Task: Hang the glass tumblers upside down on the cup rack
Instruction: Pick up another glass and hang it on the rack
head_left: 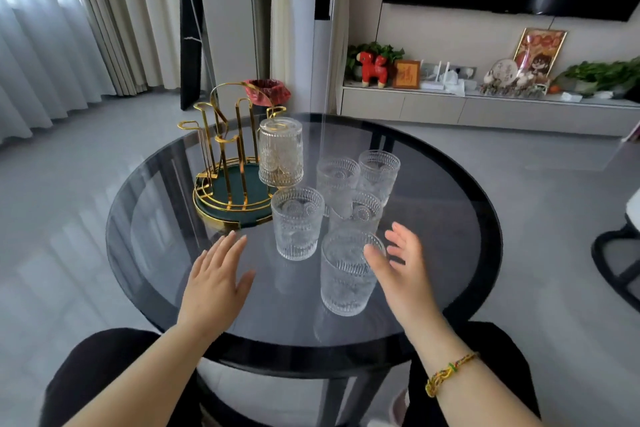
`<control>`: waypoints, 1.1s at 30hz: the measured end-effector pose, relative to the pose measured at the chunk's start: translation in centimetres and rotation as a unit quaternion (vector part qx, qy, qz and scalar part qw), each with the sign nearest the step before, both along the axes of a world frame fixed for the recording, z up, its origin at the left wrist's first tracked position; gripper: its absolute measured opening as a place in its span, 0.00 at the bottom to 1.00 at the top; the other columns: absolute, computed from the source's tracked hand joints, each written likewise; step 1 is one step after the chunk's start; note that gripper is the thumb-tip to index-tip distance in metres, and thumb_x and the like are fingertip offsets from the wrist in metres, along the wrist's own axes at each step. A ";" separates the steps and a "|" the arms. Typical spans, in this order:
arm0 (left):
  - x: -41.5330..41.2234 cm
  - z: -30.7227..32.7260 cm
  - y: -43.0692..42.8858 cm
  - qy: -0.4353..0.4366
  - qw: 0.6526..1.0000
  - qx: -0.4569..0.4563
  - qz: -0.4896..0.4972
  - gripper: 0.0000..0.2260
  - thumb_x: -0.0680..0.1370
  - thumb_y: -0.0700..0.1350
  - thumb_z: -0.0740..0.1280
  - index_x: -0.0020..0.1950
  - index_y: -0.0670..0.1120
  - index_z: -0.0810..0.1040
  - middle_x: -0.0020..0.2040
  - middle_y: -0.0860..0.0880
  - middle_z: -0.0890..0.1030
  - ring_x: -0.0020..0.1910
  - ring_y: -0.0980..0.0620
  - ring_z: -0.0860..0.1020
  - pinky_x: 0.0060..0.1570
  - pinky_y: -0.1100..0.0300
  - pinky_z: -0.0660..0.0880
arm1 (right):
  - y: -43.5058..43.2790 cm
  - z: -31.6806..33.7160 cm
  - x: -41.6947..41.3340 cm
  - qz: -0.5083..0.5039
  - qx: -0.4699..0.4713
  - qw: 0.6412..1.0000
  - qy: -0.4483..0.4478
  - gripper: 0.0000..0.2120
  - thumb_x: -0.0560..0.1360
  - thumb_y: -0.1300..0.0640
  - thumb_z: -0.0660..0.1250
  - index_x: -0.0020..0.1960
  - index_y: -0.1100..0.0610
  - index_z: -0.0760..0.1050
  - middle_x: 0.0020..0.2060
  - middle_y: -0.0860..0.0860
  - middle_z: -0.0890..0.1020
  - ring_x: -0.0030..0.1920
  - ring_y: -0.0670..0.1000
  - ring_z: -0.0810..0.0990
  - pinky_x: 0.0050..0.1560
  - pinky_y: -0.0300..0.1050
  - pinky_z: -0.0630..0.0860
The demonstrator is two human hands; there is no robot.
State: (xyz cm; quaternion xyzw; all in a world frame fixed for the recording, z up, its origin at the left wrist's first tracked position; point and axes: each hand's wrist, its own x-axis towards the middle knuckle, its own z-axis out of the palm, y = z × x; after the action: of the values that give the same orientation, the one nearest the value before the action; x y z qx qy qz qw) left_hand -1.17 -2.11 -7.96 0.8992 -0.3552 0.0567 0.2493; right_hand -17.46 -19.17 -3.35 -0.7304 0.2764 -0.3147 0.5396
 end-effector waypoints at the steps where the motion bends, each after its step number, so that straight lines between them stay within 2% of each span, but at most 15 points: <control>1: 0.0 -0.3 0.0 0.013 1.000 0.019 0.000 0.24 0.77 0.49 0.60 0.71 0.48 0.57 0.74 0.46 0.60 0.73 0.47 0.57 0.72 0.50 0.53 | 0.6 -1.0 -0.6 0.004 0.018 1.000 0.001 0.26 0.70 0.53 0.67 0.64 0.49 0.59 0.59 0.46 0.67 0.59 0.46 0.67 0.58 0.41 0.63; 4: 0.1 -0.6 -0.1 0.037 0.996 0.083 -0.007 0.24 0.78 0.55 0.55 0.71 0.50 0.55 0.74 0.48 0.60 0.73 0.49 0.57 0.71 0.52 0.52 | 2.0 -3.2 -1.7 0.028 0.052 0.998 0.033 0.36 0.68 0.53 0.69 0.69 0.50 0.53 0.60 0.44 0.64 0.61 0.44 0.64 0.59 0.38 0.59; 7: 0.2 -0.6 -0.2 0.033 0.993 0.113 -0.008 0.24 0.78 0.56 0.54 0.71 0.50 0.56 0.74 0.49 0.59 0.73 0.49 0.55 0.72 0.52 0.51 | 2.5 -4.1 -1.6 0.037 0.037 0.996 0.073 0.44 0.64 0.51 0.72 0.71 0.50 0.48 0.64 0.44 0.64 0.65 0.43 0.62 0.61 0.38 0.59; 10: 0.2 -0.6 -0.2 0.034 0.991 0.129 -0.006 0.23 0.78 0.57 0.53 0.71 0.51 0.57 0.75 0.50 0.58 0.74 0.50 0.54 0.72 0.53 0.50 | 2.9 -4.2 -0.9 0.001 -0.008 0.993 0.121 0.50 0.61 0.47 0.73 0.72 0.52 0.45 0.69 0.49 0.65 0.68 0.49 0.63 0.65 0.43 0.63; 13: 0.2 -0.5 -0.3 0.037 0.991 0.131 -0.005 0.23 0.78 0.57 0.52 0.71 0.51 0.57 0.75 0.50 0.57 0.74 0.50 0.53 0.72 0.53 0.49 | 3.2 -4.3 -0.2 -0.039 -0.075 0.982 0.169 0.52 0.57 0.43 0.74 0.72 0.53 0.48 0.67 0.53 0.69 0.67 0.55 0.66 0.65 0.50 0.66; 19: 0.2 -0.5 -0.2 0.041 0.991 0.124 -0.006 0.23 0.78 0.57 0.52 0.71 0.52 0.57 0.75 0.50 0.58 0.74 0.50 0.53 0.72 0.52 0.49 | 3.3 -4.6 0.8 -0.098 -0.124 0.964 0.213 0.47 0.57 0.41 0.73 0.68 0.55 0.56 0.63 0.54 0.73 0.64 0.57 0.68 0.66 0.49 0.63; 22: 0.1 -0.4 -0.2 0.043 0.991 0.124 -0.005 0.23 0.78 0.57 0.53 0.71 0.52 0.57 0.75 0.50 0.58 0.74 0.50 0.53 0.72 0.52 0.49 | 3.6 -4.6 0.9 -0.130 -0.154 0.958 0.204 0.36 0.57 0.43 0.73 0.58 0.57 0.66 0.54 0.54 0.78 0.58 0.57 0.71 0.61 0.47 0.63; 25: 0.0 -0.3 -0.2 0.048 0.991 0.122 -0.003 0.23 0.78 0.57 0.53 0.71 0.52 0.57 0.75 0.50 0.58 0.74 0.50 0.53 0.72 0.53 0.49 | 3.7 -4.4 0.7 -0.130 -0.152 0.962 0.185 0.32 0.56 0.44 0.74 0.54 0.57 0.69 0.51 0.53 0.78 0.54 0.56 0.73 0.59 0.48 0.65; 28: -0.1 -0.1 -0.2 0.052 0.991 0.122 -0.004 0.22 0.78 0.57 0.53 0.71 0.52 0.57 0.75 0.51 0.58 0.74 0.51 0.53 0.72 0.53 0.48 | 3.7 -4.2 0.4 -0.112 -0.125 0.973 0.158 0.31 0.55 0.45 0.75 0.54 0.55 0.69 0.51 0.52 0.78 0.53 0.56 0.74 0.56 0.49 0.71; 33: 0.1 0.7 0.3 0.095 0.991 0.090 -0.011 0.20 0.78 0.53 0.56 0.69 0.51 0.60 0.74 0.50 0.60 0.72 0.49 0.58 0.72 0.52 0.52 | 3.1 -3.0 -0.7 -0.030 -0.011 0.997 0.071 0.26 0.54 0.47 0.74 0.49 0.47 0.69 0.51 0.52 0.77 0.53 0.52 0.75 0.55 0.51 0.74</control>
State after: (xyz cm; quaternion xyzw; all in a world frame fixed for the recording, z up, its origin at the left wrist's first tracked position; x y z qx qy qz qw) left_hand -1.04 -1.77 -7.28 0.9152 -0.3435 -0.0635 0.2008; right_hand -18.15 -16.08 -6.39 -0.7481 0.3319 -0.2814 0.5009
